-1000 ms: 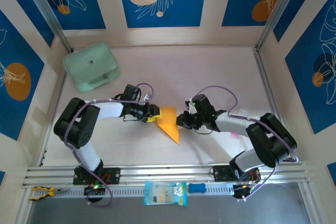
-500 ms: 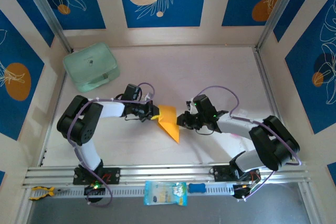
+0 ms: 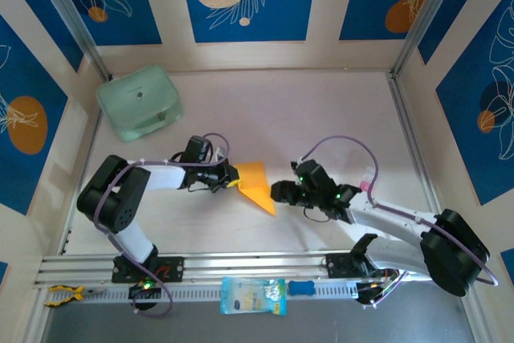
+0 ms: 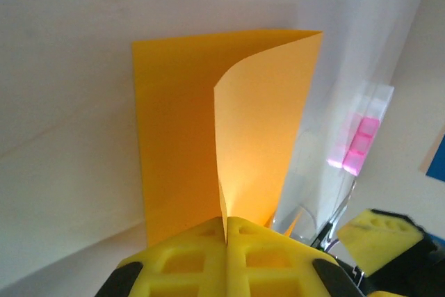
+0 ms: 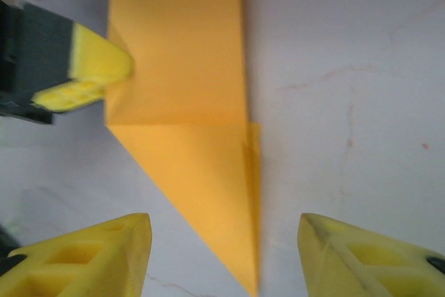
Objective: Fold a paper plane with a square sheet of paper (pick it up from the middle)
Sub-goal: Fourth fold the wing at the center of the table.
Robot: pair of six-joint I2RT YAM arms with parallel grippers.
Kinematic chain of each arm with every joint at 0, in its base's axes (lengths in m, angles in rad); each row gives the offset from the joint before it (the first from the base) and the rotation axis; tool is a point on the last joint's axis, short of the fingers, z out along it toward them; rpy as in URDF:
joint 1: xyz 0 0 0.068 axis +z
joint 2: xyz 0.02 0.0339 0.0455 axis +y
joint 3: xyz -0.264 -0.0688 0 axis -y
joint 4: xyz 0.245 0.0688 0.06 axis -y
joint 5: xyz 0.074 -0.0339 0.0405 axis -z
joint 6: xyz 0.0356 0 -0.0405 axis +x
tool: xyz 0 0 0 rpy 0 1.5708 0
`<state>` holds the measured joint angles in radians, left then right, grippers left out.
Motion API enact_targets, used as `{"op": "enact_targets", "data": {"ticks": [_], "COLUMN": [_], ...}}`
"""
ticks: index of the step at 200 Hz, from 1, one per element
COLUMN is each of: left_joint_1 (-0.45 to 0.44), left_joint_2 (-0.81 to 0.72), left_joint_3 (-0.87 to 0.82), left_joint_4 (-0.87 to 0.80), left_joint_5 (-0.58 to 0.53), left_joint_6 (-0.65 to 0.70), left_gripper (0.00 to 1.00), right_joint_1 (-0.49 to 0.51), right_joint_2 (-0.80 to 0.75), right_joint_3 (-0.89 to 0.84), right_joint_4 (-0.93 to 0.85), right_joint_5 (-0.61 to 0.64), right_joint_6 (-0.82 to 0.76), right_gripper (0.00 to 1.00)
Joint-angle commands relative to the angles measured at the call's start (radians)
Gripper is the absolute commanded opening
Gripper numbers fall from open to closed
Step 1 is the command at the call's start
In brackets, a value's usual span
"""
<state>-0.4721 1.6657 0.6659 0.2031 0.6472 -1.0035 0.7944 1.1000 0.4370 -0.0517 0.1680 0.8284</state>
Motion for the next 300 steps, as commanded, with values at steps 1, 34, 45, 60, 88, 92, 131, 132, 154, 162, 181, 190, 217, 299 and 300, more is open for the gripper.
{"op": "enact_targets", "data": {"ticks": [1,34,45,60,88,92,131,132,154,162,181,190,217,299,300], "left_joint_1": [-0.011,-0.029,-0.032,-0.034,-0.034,-0.034,-0.033,-0.034,-0.034,-0.034,-0.033,-0.034,-0.034,-0.034,-0.034], "left_joint_2": [-0.053,-0.063,-0.061,-0.056,-0.025,-0.020,-0.028,-0.029,-0.036,-0.035,-0.036,-0.037,-0.035,-0.029,-0.029], "left_joint_3": [-0.025,-0.019,-0.018,-0.016,0.010,0.013,0.041,0.041,0.050,0.052,0.054,0.055,0.059,0.071,0.072], "left_joint_4": [0.031,0.036,0.043,0.066,0.108,0.113,0.087,0.086,0.065,0.063,0.064,0.062,0.052,0.011,0.010], "left_joint_5": [-0.061,-0.054,-0.052,-0.038,0.023,0.030,0.054,0.054,0.056,0.057,0.060,0.062,0.061,0.060,0.060], "left_joint_6": [-0.038,-0.044,-0.049,-0.053,-0.053,-0.052,-0.031,-0.030,-0.020,-0.019,-0.020,-0.018,-0.016,0.006,0.006], "left_gripper": [0.00,0.02,0.05,0.10,0.23,0.24,0.21,0.21,0.18,0.17,0.15,0.13,0.11,0.07,0.07], "right_joint_1": [0.083,0.151,0.177,0.222,0.266,0.270,0.331,0.332,0.369,0.379,0.392,0.393,0.407,0.412,0.412], "right_joint_2": [-0.033,-0.018,-0.004,0.010,0.046,0.053,0.109,0.110,0.142,0.156,0.191,0.212,0.278,0.384,0.384], "right_joint_3": [-0.056,-0.068,-0.065,-0.062,-0.048,-0.044,-0.012,-0.011,0.016,0.024,0.050,0.063,0.096,0.094,0.094], "right_joint_4": [0.067,0.104,0.116,0.141,0.150,0.149,0.150,0.151,0.153,0.152,0.145,0.140,0.138,0.215,0.215], "right_joint_5": [0.217,0.239,0.246,0.279,0.310,0.315,0.384,0.385,0.450,0.480,0.517,0.529,0.560,0.604,0.604], "right_joint_6": [-0.062,-0.183,-0.236,-0.309,-0.390,-0.399,-0.516,-0.520,-0.583,-0.599,-0.627,-0.632,-0.646,-0.637,-0.637], "right_gripper": [0.58,0.55,0.53,0.53,0.52,0.51,0.47,0.47,0.47,0.47,0.46,0.45,0.44,0.36,0.35]}}
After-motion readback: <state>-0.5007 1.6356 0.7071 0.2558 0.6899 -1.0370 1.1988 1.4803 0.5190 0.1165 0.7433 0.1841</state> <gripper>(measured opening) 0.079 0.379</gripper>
